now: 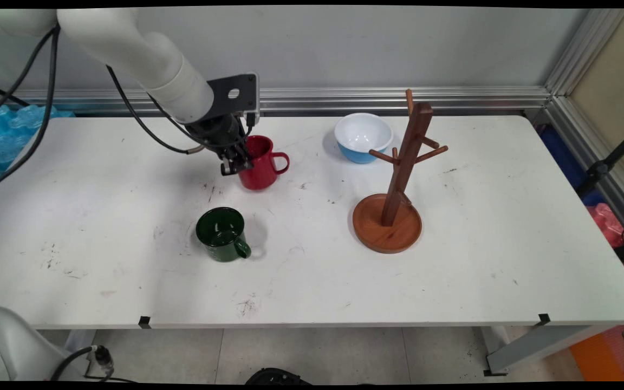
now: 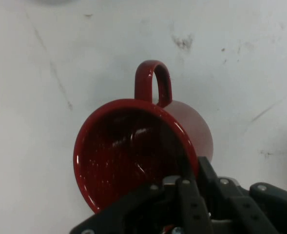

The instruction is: Place the picked object on the table

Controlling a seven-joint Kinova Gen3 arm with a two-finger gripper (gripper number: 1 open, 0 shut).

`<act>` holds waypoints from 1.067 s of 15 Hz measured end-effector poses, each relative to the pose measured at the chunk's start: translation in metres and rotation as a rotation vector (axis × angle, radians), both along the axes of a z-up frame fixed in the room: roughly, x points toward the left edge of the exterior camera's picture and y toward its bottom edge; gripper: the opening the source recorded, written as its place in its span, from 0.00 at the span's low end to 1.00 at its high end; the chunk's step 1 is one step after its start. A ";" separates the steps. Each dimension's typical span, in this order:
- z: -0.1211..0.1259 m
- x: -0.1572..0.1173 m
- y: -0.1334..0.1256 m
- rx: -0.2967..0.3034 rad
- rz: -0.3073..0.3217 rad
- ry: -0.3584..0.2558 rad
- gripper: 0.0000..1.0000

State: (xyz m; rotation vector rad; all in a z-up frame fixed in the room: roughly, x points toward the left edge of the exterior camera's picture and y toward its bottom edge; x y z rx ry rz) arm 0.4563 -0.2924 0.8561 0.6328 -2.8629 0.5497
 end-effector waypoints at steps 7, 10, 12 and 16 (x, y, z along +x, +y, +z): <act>-0.016 -0.005 0.008 0.009 -0.025 -0.015 0.00; -0.020 -0.007 0.010 0.010 -0.035 -0.012 1.00; -0.022 -0.009 0.010 0.011 -0.040 -0.009 1.00; -0.026 -0.012 0.012 0.014 -0.050 -0.002 1.00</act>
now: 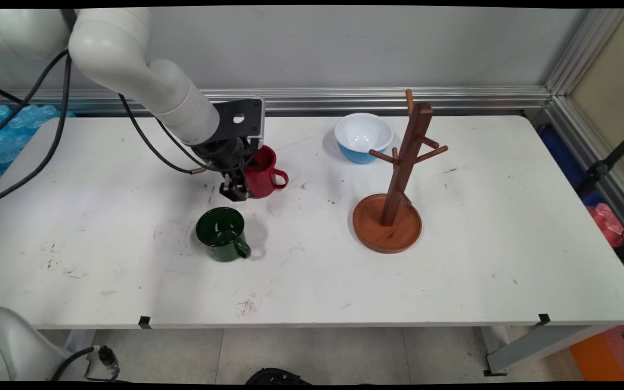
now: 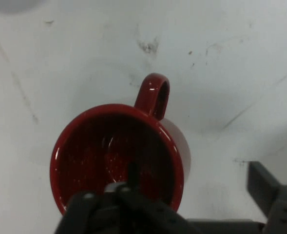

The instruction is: Place the picked object on the table

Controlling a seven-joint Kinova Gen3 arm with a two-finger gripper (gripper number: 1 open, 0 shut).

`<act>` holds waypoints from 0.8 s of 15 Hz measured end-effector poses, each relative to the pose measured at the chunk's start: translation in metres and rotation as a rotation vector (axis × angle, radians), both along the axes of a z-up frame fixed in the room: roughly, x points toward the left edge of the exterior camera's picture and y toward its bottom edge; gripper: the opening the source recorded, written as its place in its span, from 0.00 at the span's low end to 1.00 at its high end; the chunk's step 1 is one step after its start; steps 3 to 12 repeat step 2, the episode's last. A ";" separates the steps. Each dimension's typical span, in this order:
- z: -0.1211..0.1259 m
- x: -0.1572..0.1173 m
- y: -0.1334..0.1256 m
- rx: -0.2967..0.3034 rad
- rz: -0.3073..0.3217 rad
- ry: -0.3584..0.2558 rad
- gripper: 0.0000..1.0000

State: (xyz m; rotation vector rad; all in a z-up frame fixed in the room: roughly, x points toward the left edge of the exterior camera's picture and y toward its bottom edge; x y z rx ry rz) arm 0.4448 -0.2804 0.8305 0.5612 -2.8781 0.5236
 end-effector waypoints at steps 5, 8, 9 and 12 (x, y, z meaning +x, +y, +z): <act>0.000 -0.001 0.000 -0.001 -0.004 0.003 1.00; 0.000 -0.001 0.000 -0.001 -0.004 0.003 1.00; 0.000 -0.001 0.000 -0.001 -0.004 0.003 1.00; 0.000 -0.001 0.000 -0.001 -0.004 0.003 1.00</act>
